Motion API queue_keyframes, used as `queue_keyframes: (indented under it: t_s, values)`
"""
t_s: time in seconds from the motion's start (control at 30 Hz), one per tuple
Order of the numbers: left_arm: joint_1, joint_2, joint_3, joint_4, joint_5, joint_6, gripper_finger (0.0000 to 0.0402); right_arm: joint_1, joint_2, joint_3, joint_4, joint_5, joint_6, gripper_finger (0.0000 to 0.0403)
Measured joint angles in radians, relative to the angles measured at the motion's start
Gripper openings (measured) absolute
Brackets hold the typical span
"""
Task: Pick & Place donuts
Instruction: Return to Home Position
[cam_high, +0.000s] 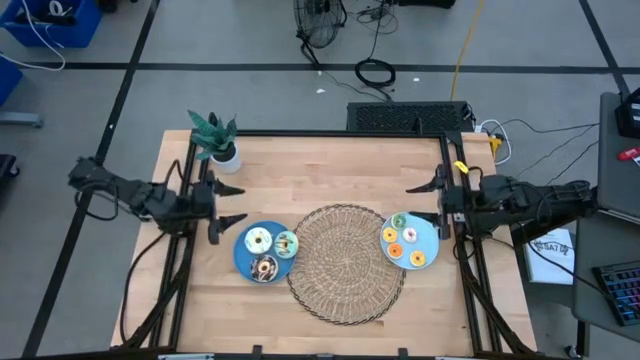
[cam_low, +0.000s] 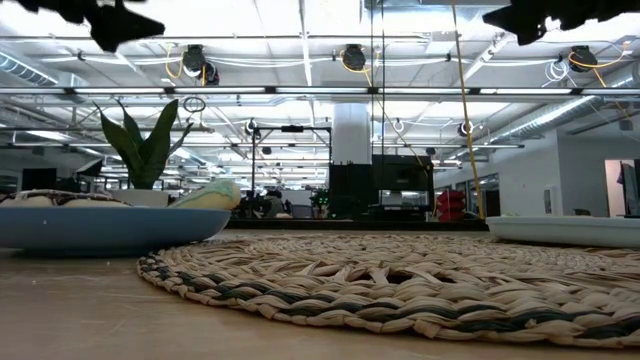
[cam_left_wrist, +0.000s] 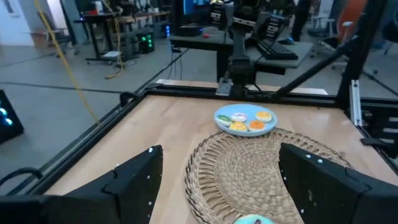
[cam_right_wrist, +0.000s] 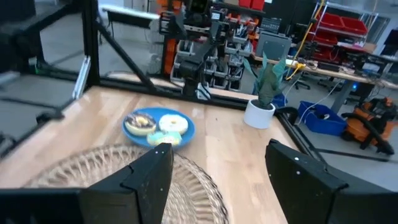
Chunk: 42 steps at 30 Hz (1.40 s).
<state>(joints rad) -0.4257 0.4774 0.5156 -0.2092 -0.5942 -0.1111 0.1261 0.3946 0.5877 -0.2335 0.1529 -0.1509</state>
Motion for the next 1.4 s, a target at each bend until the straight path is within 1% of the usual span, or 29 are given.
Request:
queue_keyframes:
  t_s: [0.07, 0.2, 0.3, 0.4, 0.53, 0.63, 0.7, 0.87, 0.93, 1.03, 1.13, 1.2, 1.3, 1.4]
  values:
    - [0.055, -0.041, -0.071, 0.058, 0.047, 0.025, 0.0311, 0.000, -0.027, -0.021, -0.007, -0.010, -0.021, 0.0238]
    - [0.158, -0.130, -0.242, 0.177, 0.059, 0.022, 0.0310, 0.000, -0.094, -0.075, 0.012, -0.028, -0.006, 0.0238]
    - [0.227, -0.209, -0.328, 0.225, 0.150, 0.008, 0.0310, 0.000, -0.153, -0.111, 0.011, -0.028, 0.012, 0.0238]
    - [0.291, -0.287, -0.378, 0.240, 0.256, 0.006, 0.0310, 0.000, -0.220, -0.148, 0.010, -0.073, 0.024, 0.0238]
    - [0.365, -0.366, -0.421, 0.235, 0.353, 0.009, 0.0310, 0.000, -0.316, -0.203, 0.024, -0.129, 0.050, 0.0238]
    - [0.408, -0.394, -0.440, 0.234, 0.414, 0.016, 0.0310, 0.000, -0.379, -0.247, 0.040, -0.128, 0.071, 0.0238]
    - [0.428, -0.399, -0.449, 0.234, 0.442, 0.016, 0.0310, -0.001, -0.394, -0.267, 0.048, -0.124, 0.089, 0.0238]
    - [0.463, -0.401, -0.488, 0.235, 0.460, 0.002, 0.0310, -0.003, -0.384, -0.308, 0.082, -0.110, 0.129, 0.0238]
    - [0.474, -0.401, -0.505, 0.259, 0.466, -0.007, 0.0310, -0.003, -0.392, -0.320, 0.087, -0.103, 0.132, 0.0238]
    - [0.487, -0.399, -0.505, 0.260, 0.476, -0.014, 0.0310, -0.003, -0.393, -0.337, 0.093, -0.104, 0.131, 0.0238]
    - [0.495, -0.399, -0.505, 0.259, 0.509, 0.000, 0.0310, -0.003, -0.393, -0.372, 0.102, -0.104, 0.131, 0.0238]
    - [0.500, -0.399, -0.505, 0.251, 0.508, 0.009, 0.0310, -0.003, -0.393, -0.395, 0.109, -0.105, 0.133, 0.0238]
    - [0.507, -0.399, -0.504, 0.241, 0.489, 0.003, 0.0310, -0.003, -0.393, -0.443, 0.173, -0.110, 0.139, 0.0238]
    - [0.512, -0.399, -0.504, 0.239, 0.488, 0.000, 0.0310, -0.003, -0.393, -0.494, 0.272, -0.148, 0.136, 0.0238]
